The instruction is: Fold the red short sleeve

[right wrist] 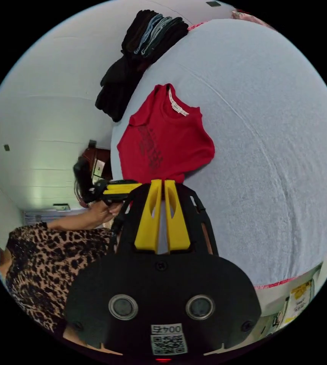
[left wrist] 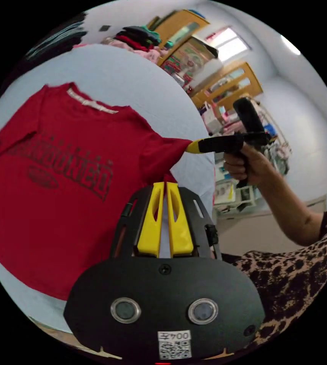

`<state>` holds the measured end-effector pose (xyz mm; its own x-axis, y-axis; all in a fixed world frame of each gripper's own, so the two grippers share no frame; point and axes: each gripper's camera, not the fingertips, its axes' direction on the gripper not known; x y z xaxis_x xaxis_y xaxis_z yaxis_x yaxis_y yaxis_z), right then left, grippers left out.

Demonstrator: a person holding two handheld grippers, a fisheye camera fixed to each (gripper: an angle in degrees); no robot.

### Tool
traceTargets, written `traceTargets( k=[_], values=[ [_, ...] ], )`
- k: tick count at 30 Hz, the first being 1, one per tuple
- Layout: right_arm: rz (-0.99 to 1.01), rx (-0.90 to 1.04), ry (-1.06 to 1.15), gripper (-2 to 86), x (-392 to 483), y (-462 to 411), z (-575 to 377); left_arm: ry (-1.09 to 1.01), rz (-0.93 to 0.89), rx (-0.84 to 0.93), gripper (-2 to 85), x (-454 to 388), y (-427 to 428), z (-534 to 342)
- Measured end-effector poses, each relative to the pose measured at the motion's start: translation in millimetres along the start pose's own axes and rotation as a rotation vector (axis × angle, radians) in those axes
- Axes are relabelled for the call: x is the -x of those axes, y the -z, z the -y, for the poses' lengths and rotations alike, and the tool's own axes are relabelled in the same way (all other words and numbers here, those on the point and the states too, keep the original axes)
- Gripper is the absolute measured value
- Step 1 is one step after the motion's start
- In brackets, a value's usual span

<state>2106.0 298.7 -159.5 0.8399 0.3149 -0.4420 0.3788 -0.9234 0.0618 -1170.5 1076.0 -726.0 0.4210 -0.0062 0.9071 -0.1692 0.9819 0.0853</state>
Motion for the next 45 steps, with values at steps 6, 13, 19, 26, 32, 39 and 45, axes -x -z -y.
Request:
traceTargets(
  k=[6,13,19,26,32,39,45],
  values=[
    [0.131,0.031,0.023,7.2,6,-29,87,0.27,-0.236,-0.092,2.8,89,6,-45],
    [0.243,-0.089,0.07,8.7,5,-17,80,0.364,-0.343,-0.164,6.1,115,8,-89],
    [-0.004,-0.162,-0.028,8.1,-41,0,15,0.236,-0.185,-0.153,10.1,79,18,-74],
    [-0.164,-0.214,-0.027,7.7,-40,-28,-1,-0.02,0.093,-0.021,10.1,10,-7,-21],
    [-0.242,-0.138,-0.043,6.2,-43,-66,20,0.293,-0.005,-0.145,3.5,44,-7,-46],
    [-0.128,-0.186,-0.156,7.9,-69,-57,9,0.709,-0.473,-0.371,4.5,123,-31,-148],
    [-0.071,-0.245,-0.237,9.6,-81,-54,14,0.655,-0.511,-0.36,6.0,111,-34,-150]
  ],
)
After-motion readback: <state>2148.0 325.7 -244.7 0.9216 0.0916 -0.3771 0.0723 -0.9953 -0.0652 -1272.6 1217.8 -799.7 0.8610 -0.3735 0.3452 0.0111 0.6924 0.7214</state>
